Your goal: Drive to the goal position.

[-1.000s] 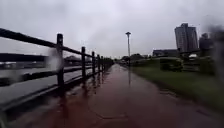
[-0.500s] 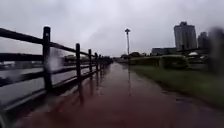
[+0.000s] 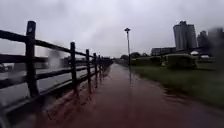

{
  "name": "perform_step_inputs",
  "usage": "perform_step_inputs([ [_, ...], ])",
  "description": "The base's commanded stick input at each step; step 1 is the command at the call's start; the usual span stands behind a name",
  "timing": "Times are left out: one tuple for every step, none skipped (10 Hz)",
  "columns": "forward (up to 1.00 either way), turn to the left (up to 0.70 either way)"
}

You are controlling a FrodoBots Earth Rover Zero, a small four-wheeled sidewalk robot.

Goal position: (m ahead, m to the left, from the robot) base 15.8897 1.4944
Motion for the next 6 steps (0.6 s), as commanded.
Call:
perform_step_inputs([
  [1.00,0.01],
  [1.00,0.01],
  [1.00,0.01],
  [1.00,-0.01],
  [1.00,-0.10],
  [1.00,-0.12],
])
